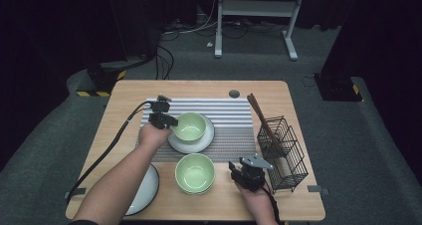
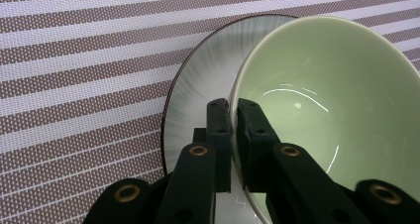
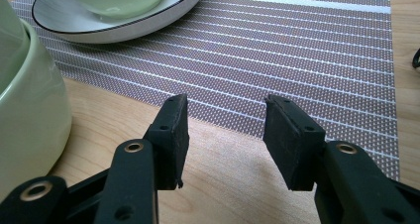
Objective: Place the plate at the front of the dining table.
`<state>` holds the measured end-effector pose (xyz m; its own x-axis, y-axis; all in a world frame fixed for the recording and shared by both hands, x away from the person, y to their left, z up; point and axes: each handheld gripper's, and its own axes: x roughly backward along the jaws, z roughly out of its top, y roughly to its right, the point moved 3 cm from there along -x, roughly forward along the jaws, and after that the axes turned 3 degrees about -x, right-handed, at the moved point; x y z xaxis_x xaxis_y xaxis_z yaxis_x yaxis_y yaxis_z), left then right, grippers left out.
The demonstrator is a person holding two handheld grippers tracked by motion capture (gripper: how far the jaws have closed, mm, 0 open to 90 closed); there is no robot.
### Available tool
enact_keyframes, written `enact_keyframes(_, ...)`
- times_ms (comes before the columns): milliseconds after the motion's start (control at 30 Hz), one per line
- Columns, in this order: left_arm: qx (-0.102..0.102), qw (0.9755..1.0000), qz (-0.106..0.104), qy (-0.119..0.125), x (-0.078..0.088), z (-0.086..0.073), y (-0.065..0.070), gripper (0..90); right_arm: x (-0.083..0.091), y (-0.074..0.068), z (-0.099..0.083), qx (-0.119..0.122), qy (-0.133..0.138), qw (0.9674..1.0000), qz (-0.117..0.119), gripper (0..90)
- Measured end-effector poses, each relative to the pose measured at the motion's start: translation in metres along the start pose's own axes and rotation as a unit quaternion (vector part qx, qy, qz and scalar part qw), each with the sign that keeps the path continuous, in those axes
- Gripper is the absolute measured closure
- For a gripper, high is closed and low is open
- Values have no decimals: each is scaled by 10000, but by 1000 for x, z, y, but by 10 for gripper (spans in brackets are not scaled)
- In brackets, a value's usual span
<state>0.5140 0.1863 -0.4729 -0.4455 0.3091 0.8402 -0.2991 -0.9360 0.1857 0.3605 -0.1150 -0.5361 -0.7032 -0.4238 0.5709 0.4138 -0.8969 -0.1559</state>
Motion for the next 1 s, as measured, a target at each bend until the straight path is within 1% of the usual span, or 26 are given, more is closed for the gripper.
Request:
enact_keyframes(100,24,10000,16,16,0,0,1,846,0,0,0,-30,-9,10000,9,519)
enact_keyframes(333,124,9999,41,41,-1,2,1,846,0,-1,1,-4,18,10000,21,519)
enact_keyframes(533,125,9999,54,58,-1,2,1,845,0,-1,2,-20,30,10000,29,519)
enact_keyframes(633,172,9998,16,53,-2,3,1,844,0,-1,2,-31,39,10000,29,519)
enact_keyframes(900,177,9998,31,79,-2,3,2,844,0,-1,2,-23,38,10000,19,519)
enact_keyframes(1000,139,9999,21,58,-2,2,2,843,0,-1,2,-20,35,10000,20,520)
